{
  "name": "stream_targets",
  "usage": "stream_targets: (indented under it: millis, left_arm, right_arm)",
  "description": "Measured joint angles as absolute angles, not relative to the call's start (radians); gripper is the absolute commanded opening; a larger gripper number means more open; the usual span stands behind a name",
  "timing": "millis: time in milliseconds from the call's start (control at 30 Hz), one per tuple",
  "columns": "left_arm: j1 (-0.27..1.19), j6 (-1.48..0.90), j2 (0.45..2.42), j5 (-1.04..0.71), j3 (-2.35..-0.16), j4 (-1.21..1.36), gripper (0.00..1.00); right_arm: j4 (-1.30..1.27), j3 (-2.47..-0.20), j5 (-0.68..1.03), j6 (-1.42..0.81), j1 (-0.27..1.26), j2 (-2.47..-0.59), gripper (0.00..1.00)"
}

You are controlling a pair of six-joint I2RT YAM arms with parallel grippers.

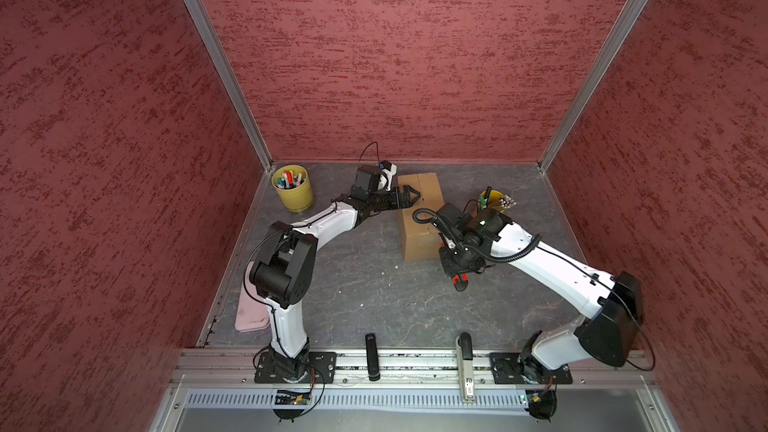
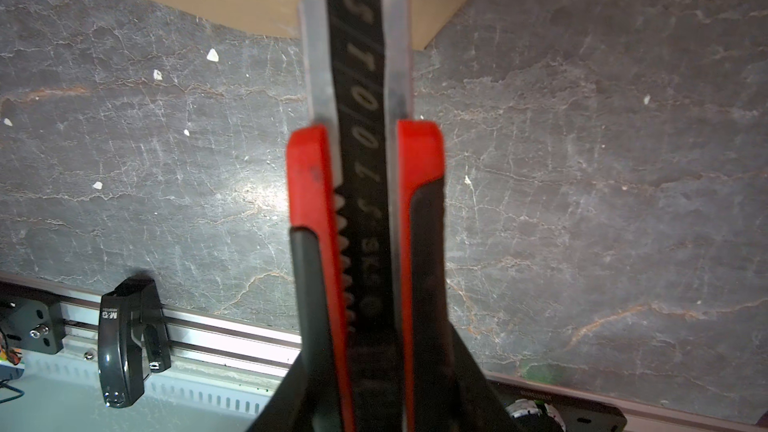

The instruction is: Unpack the express box

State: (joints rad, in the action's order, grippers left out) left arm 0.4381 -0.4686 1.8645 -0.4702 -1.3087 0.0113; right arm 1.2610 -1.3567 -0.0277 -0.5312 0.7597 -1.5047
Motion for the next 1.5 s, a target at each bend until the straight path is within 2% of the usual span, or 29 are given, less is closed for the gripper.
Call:
stream_targets:
  millis: [400,800,1100,1500]
  left_arm:
    - [0.443,-0.517,1.851,-0.469,-1.275,0.009,1.0]
    - [0.451,-0.574,1.658,-0.468,-1.158,-0.012,1.0]
    - [0.534,-0.689,1.654,-0.424,-1.078,0.028,1.0]
    - [0.562,-0.757,1.653,-0.348,-1.077,0.069,1.0]
  right_arm:
    - [1.245,-1.381,-0.028,-0.507,0.757,-1.53,0.0]
    - [1.23,-1.372,-0.03,-0.508,0.757,-1.529,0.0]
    - [1.227,-1.371,-0.031,-0.508,0.756,-1.528,0.0]
    - [1.238,-1.394,-0.031,-0.49,0.756,-1.549,0.0]
